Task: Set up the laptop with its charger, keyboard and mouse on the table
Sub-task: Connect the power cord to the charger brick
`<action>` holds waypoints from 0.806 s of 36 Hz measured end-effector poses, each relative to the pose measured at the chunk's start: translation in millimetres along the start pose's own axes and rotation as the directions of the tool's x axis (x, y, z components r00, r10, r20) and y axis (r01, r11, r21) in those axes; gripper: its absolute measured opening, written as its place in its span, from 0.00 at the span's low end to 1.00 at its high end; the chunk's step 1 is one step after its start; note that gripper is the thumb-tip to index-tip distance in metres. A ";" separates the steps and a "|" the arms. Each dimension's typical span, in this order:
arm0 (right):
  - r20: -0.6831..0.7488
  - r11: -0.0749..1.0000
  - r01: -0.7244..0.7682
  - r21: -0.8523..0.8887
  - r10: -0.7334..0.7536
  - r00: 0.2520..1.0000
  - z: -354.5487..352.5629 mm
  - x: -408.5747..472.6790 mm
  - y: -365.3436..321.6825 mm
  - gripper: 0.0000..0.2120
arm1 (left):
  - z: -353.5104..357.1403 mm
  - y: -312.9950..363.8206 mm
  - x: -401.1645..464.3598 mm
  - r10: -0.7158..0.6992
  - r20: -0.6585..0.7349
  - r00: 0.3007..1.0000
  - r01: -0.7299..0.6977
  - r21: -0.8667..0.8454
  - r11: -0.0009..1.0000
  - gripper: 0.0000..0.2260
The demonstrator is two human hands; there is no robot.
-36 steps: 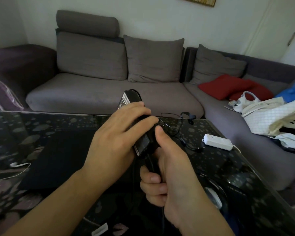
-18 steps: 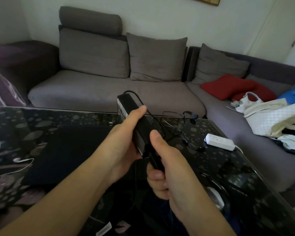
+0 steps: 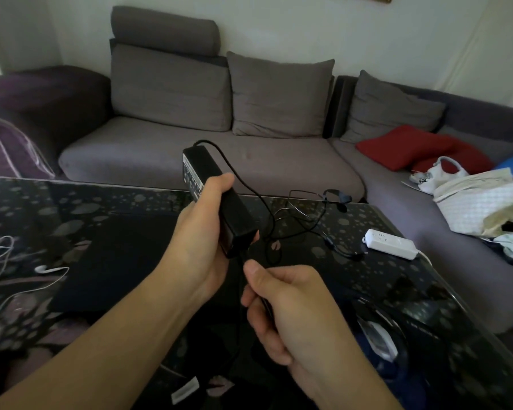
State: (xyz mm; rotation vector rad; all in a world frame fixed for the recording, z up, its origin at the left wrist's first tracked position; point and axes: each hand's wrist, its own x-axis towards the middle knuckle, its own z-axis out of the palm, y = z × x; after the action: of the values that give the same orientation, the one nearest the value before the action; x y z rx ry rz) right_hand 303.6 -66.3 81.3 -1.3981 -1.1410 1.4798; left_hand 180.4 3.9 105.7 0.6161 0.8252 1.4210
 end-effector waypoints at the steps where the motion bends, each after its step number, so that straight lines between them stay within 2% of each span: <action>1: -0.023 1.000 0.016 0.020 -0.015 1.000 2.9 0.8 2.4 0.21 | 0.2 -1.3 0.6 0.011 -0.006 1.000 -0.011 0.014 1.000 0.15; 3: -0.056 0.998 0.047 0.051 -0.044 0.997 6.3 2.5 7.1 0.22 | 0.3 -3.9 1.6 0.026 -0.013 1.000 -0.026 0.031 0.999 0.17; 7: -0.107 0.991 0.091 0.094 -0.081 0.991 2.6 5.5 7.4 0.21 | -1.7 -9.5 -0.4 0.017 0.002 1.000 -0.017 0.006 1.000 0.13; 11: -0.090 0.988 0.095 0.119 -0.085 0.992 5.5 3.9 9.2 0.20 | -2.9 -10.9 -2.7 -0.006 -0.018 1.000 0.006 -0.022 1.000 0.15; 15: -0.071 0.991 0.100 0.089 -0.094 0.993 13.8 0.4 7.9 0.21 | 0.0 -9.5 -4.0 -0.058 0.000 0.998 0.058 -0.086 0.995 0.13; 19: -0.133 0.989 0.135 0.068 -0.125 0.983 7.8 4.8 7.9 0.20 | 0.6 -9.4 -4.7 -0.037 0.008 0.999 0.038 -0.071 0.997 0.12; 21: -0.108 0.988 0.137 0.065 -0.130 0.986 8.1 6.6 7.1 0.19 | 0.5 -3.6 -5.3 -0.040 0.002 0.999 0.040 -0.076 0.996 0.12; 25: 0.033 0.990 0.123 -0.074 -0.120 0.992 -4.2 13.8 1.9 0.15 | -5.8 4.8 -3.2 -0.036 0.025 0.999 0.037 -0.071 0.997 0.11; 28: 0.106 0.969 0.057 -0.240 -0.033 0.994 -20.7 18.8 5.5 0.06 | -11.7 3.8 2.4 -0.049 0.055 0.997 0.052 -0.063 0.997 0.12; 29: 0.108 0.943 0.026 -0.333 0.010 0.994 -25.2 19.7 9.4 0.06 | -13.8 2.8 4.5 -0.058 0.052 0.997 0.062 -0.072 0.996 0.12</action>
State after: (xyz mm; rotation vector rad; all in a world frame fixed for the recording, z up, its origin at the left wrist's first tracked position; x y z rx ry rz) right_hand 327.4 -47.9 66.8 -1.5489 -1.5207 1.4163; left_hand 167.5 7.1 99.2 0.5640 0.7434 1.3698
